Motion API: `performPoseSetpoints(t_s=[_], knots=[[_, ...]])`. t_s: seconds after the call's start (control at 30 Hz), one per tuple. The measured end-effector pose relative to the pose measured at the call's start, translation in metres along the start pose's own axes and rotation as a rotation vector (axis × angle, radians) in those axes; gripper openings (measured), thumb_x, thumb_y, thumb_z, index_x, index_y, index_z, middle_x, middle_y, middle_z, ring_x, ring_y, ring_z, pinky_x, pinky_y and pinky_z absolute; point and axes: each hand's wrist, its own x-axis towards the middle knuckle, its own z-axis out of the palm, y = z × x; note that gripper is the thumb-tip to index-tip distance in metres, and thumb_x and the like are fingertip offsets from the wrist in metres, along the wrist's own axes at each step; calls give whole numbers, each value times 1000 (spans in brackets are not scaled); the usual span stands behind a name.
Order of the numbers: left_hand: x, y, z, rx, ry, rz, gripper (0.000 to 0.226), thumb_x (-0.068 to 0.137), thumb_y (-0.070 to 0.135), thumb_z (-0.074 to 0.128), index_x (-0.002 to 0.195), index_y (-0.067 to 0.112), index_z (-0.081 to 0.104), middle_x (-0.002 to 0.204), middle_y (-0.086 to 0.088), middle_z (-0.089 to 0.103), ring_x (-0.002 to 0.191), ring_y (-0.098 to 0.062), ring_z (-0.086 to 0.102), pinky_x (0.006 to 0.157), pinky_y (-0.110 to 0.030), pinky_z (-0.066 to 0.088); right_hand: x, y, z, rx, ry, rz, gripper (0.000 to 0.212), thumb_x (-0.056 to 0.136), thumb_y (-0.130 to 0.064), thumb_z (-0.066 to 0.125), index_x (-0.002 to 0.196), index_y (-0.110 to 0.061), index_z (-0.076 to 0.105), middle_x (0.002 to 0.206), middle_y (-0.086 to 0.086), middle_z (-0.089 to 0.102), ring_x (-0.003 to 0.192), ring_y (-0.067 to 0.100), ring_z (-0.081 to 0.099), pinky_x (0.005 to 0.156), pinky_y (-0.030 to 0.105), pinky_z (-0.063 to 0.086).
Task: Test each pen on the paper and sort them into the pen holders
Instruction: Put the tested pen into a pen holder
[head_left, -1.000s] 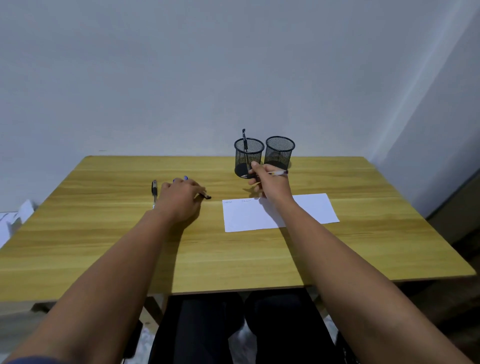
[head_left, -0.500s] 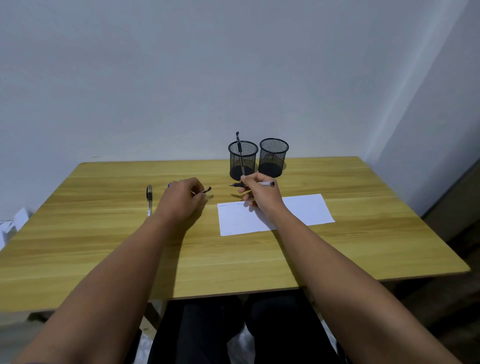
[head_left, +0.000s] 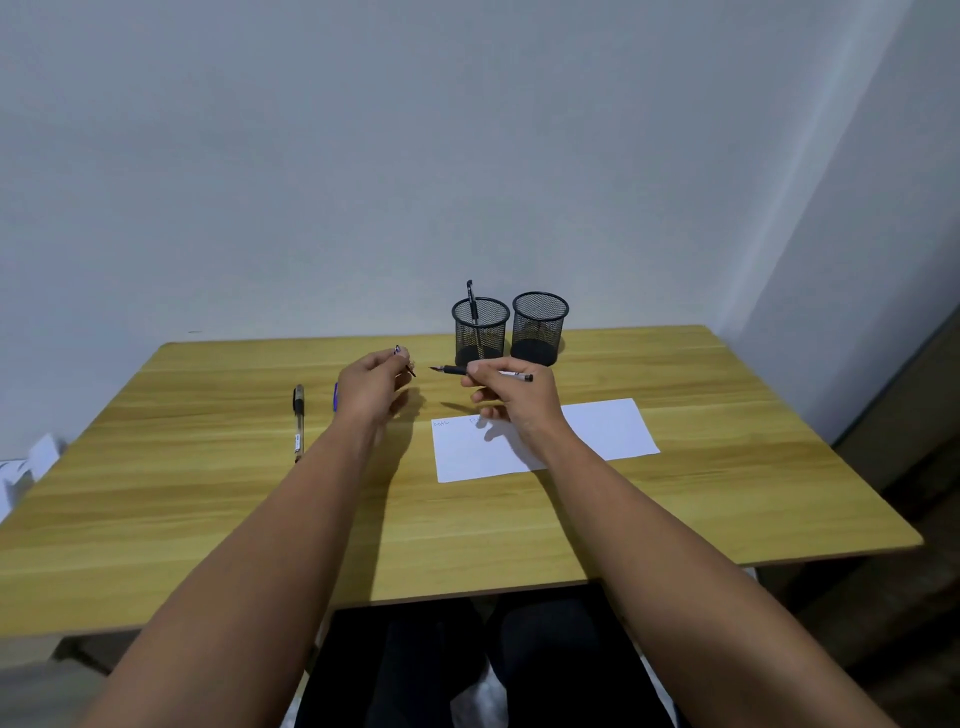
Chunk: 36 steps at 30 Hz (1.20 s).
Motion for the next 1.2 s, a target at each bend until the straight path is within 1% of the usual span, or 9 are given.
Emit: performPoseSetpoints(t_s=[0.07,0.3,0.47,0.63,0.73,0.83,0.93,1.07,1.2], knots=[[-3,2,4,-94,-24,-61,22,95,15,69,115,22,66,86,1,72,82,-15,66,73,-33,52,-1,-1,0,8,-19,-9,15,95,-14,81,104,-2,81,91,14,82,66,15,68,57,25,55],[-10,5,16,-120,-19,-115,16,92,17,72,108,19,71,86,2,73,81,-14,64,65,-29,51,-1,-3,-1,6,-11,-27,15,95,-14,81,104,-1,81,91,15,82,67,16,69,58,26,57],[-11,5,19,-111,8,-120,19,93,20,72,111,16,71,90,1,73,85,-14,65,69,-29,52,-1,-5,-2,19,-4,-27,13,95,-14,81,102,-4,81,90,13,82,66,13,70,57,25,57],[-14,1,22,-57,-26,-130,11,94,20,71,104,17,70,91,0,74,91,-15,65,78,-33,54,-5,-6,0,-12,-6,-29,10,95,-12,80,101,-3,78,88,11,81,65,14,70,58,25,58],[-17,0,24,-32,-17,-110,6,96,21,69,100,18,70,93,-1,74,91,-15,66,80,-34,55,-6,-7,0,-9,-14,-17,11,94,-14,82,101,-5,79,89,12,80,65,13,69,58,25,58],[-18,1,22,-11,32,-75,3,97,21,67,97,19,70,95,-2,74,90,-15,67,76,-33,55,-7,-8,-5,-11,-54,40,18,99,-15,77,110,-2,80,99,13,83,67,13,69,56,25,59],[-20,0,19,48,63,-23,6,97,22,66,95,19,70,98,-3,73,91,-15,67,70,-31,56,-8,-7,-9,-187,-90,38,17,99,-10,76,113,-2,81,102,17,82,62,10,65,55,22,54],[-28,-2,27,195,89,106,11,98,20,66,88,16,71,88,-2,73,88,-15,68,80,-39,59,-13,-5,-9,-337,-58,-41,16,97,-5,77,110,4,79,96,23,80,50,-2,56,53,15,43],[-39,-2,46,173,82,116,10,97,17,66,90,14,72,88,-4,73,83,-14,68,82,-41,60,-21,-5,-9,-313,-10,-99,17,99,2,71,112,13,75,91,23,75,46,-7,58,52,6,42]])
